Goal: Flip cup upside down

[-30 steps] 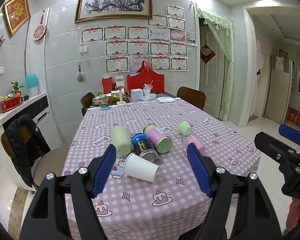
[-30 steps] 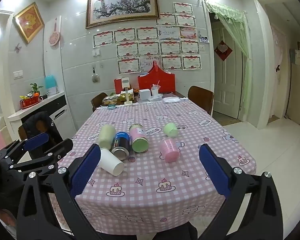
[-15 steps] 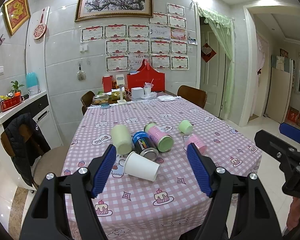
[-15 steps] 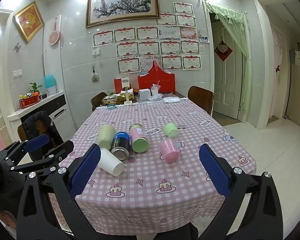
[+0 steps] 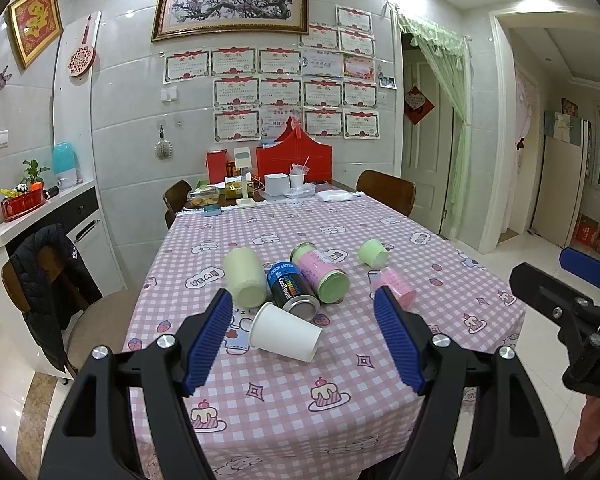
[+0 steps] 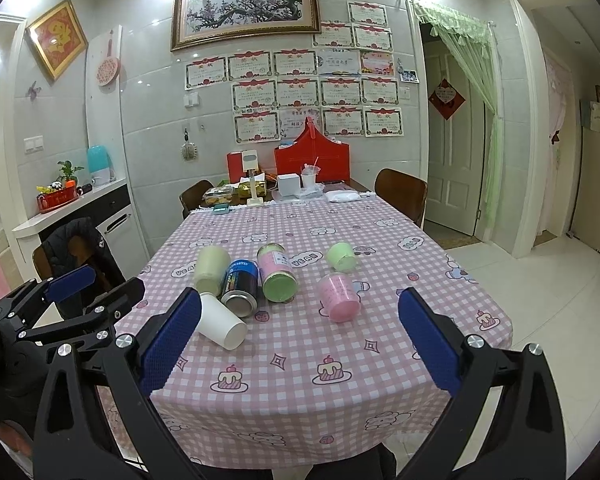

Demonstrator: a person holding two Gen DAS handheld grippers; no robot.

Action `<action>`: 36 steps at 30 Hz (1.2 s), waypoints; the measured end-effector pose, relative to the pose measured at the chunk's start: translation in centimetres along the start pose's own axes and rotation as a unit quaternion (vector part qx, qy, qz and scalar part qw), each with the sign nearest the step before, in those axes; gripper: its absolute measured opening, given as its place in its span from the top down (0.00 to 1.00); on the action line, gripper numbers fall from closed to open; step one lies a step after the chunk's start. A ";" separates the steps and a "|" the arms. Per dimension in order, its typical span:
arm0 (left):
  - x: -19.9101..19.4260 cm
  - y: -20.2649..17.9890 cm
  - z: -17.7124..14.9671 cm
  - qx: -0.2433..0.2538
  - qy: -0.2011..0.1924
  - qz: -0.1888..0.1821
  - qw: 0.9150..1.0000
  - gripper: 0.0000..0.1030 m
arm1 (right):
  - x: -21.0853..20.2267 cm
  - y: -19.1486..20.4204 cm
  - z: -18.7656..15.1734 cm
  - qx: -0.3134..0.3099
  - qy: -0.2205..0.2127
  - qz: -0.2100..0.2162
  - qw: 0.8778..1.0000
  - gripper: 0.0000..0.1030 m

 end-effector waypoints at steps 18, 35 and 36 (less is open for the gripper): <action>0.1 -0.3 -0.1 0.000 0.000 0.002 1.000 0.30 | 0.4 -0.2 -0.7 0.000 0.006 -0.002 1.000 0.08; 0.4 -0.4 -0.2 0.000 0.004 0.000 1.000 0.30 | 0.7 -0.6 -1.0 0.003 0.015 -0.006 1.000 0.08; 0.4 -0.4 -0.2 0.000 0.004 0.000 1.000 0.30 | 0.7 -0.6 -1.1 0.003 0.015 -0.006 1.000 0.08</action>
Point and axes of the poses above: each gripper's, at about its wrist camera, not at the fingertips, and x roughly the way its jaws point, y to its left, z to its top, the point moved 1 cm from there along x, roughly the way its jaws point, and after that the axes turned 6 degrees about x, right-handed, at the moved point
